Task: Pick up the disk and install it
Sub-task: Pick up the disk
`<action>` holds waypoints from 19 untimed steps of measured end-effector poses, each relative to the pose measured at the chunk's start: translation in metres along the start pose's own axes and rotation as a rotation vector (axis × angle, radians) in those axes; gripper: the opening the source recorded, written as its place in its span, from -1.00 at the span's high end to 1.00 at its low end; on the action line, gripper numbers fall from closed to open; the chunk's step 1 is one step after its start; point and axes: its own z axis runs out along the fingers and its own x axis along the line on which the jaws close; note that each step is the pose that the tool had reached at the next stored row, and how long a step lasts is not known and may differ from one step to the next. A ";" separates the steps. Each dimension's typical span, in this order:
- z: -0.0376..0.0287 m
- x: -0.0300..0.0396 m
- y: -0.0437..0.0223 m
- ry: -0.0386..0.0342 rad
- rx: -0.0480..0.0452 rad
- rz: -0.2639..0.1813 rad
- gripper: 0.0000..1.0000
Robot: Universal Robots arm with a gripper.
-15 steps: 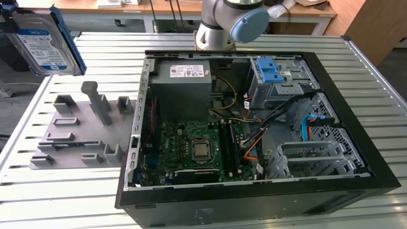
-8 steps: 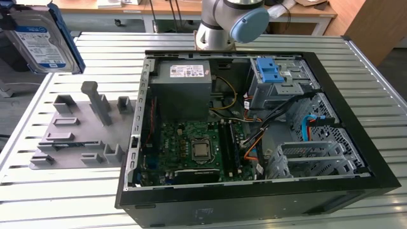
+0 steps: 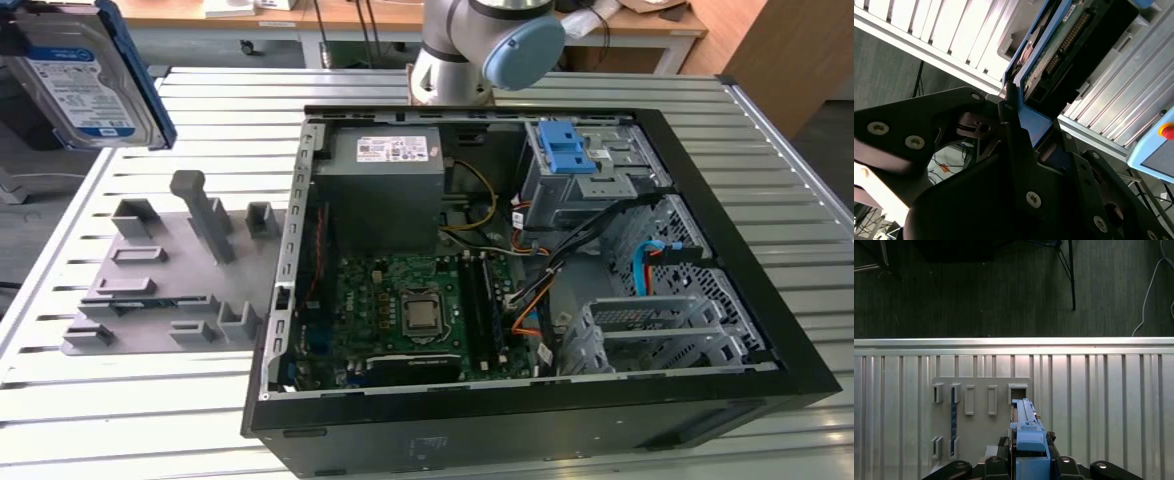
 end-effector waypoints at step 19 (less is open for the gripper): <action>-0.0175 -0.0002 0.0003 0.0000 0.0000 0.000 0.27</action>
